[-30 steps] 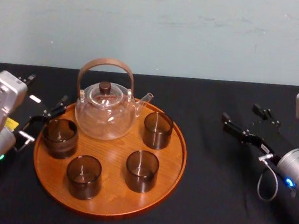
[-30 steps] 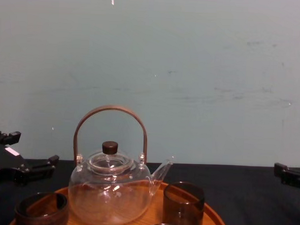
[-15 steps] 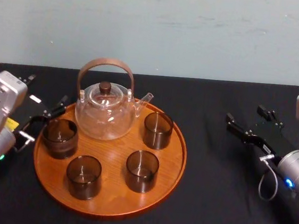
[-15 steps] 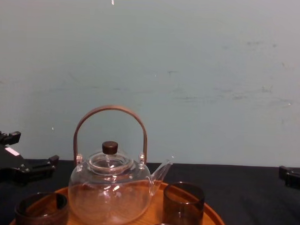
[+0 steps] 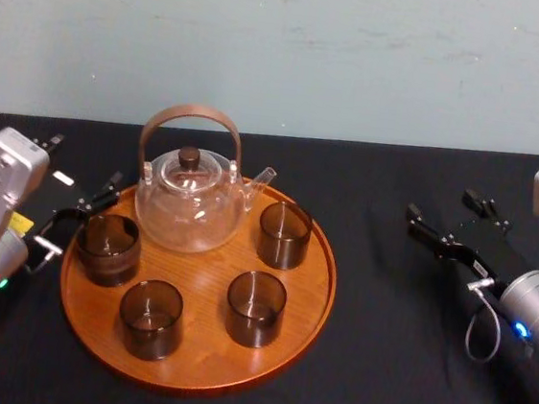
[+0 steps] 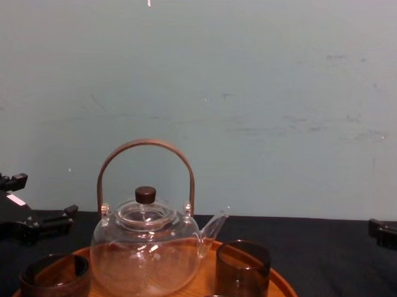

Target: Pick up the glass from the table and place it on the tray.

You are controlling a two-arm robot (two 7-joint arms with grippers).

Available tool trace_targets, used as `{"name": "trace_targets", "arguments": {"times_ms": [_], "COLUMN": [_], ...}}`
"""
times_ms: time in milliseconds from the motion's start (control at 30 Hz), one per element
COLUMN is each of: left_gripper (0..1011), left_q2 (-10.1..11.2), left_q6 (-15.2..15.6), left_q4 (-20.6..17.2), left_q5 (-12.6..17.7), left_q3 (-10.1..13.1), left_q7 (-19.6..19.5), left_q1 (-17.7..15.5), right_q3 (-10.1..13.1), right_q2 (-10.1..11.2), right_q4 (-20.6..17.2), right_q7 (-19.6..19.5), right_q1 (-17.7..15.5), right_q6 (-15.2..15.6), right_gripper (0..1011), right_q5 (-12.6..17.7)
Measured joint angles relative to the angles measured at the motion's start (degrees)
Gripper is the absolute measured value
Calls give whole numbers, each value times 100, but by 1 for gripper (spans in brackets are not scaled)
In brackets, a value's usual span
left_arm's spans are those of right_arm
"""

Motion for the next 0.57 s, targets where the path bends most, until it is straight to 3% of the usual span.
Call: {"name": "trace_targets", "arguments": {"times_ms": [567], "left_gripper": [1001], "left_q2": [0], "left_q6": [0], "left_q4": [0], "left_q5": [0], "left_q3": [0], "left_q7": [0], "left_q1": [0], "right_q3": [-5], "right_q2": [6], "right_q4": [-5], "right_q7": [6], "right_q1": [0], "right_q6": [5], "right_gripper": [1002], "right_q5": [12]}}
